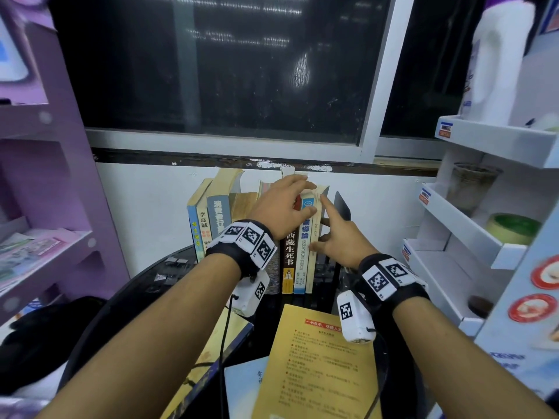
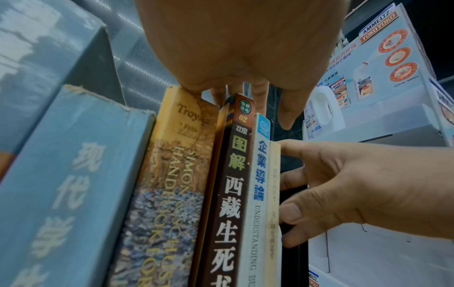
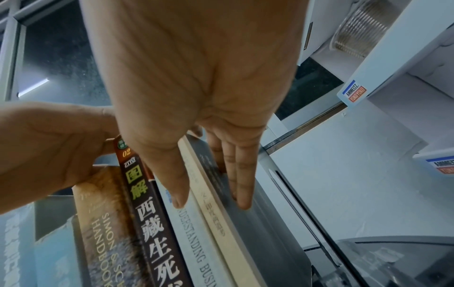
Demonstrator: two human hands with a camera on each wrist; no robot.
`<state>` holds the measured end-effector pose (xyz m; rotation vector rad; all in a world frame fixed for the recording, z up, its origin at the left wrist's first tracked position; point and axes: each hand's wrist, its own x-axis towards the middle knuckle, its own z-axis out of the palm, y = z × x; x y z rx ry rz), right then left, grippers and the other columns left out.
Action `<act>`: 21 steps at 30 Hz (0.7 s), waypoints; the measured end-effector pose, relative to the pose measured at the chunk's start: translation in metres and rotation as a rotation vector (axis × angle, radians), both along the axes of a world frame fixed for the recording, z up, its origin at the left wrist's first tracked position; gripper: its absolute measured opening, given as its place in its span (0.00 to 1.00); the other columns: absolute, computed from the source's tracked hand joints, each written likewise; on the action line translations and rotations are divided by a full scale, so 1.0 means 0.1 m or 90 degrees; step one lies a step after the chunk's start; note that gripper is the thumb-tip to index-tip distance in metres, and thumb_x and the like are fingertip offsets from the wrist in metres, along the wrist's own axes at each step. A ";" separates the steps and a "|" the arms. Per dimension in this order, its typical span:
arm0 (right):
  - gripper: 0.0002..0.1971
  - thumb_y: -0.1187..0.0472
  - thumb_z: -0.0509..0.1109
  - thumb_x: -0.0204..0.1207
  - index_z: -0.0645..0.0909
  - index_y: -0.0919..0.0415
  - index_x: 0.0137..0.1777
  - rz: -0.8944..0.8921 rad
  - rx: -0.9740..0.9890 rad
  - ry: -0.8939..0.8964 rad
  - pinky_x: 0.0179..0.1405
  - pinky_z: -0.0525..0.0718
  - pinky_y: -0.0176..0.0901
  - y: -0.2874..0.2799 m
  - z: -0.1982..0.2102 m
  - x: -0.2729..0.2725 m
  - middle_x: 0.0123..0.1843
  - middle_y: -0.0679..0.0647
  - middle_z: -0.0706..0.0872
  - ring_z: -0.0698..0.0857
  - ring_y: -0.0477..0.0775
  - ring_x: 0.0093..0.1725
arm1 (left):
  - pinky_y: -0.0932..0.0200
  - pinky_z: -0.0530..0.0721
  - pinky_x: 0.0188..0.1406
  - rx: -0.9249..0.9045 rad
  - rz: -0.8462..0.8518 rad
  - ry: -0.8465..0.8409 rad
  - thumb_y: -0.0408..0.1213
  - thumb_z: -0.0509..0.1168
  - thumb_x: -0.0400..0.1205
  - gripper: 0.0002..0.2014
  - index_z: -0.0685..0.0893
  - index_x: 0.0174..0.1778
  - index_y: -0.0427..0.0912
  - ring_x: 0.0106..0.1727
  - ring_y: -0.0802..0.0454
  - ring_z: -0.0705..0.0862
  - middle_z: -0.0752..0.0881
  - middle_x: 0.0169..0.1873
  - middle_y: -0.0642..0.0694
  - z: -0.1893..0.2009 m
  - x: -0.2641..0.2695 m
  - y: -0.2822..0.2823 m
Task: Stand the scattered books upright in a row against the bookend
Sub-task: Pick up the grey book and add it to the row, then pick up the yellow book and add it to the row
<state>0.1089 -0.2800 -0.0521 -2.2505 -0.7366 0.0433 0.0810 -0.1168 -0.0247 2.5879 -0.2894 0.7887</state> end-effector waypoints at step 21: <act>0.40 0.48 0.75 0.75 0.59 0.53 0.83 -0.078 -0.209 0.145 0.69 0.71 0.44 -0.48 -0.25 -0.63 0.79 0.56 0.72 0.75 0.57 0.74 | 0.54 0.68 0.74 -0.168 0.002 0.133 0.40 0.67 0.81 0.26 0.69 0.75 0.45 0.74 0.49 0.71 0.70 0.73 0.45 -0.58 -0.95 -0.16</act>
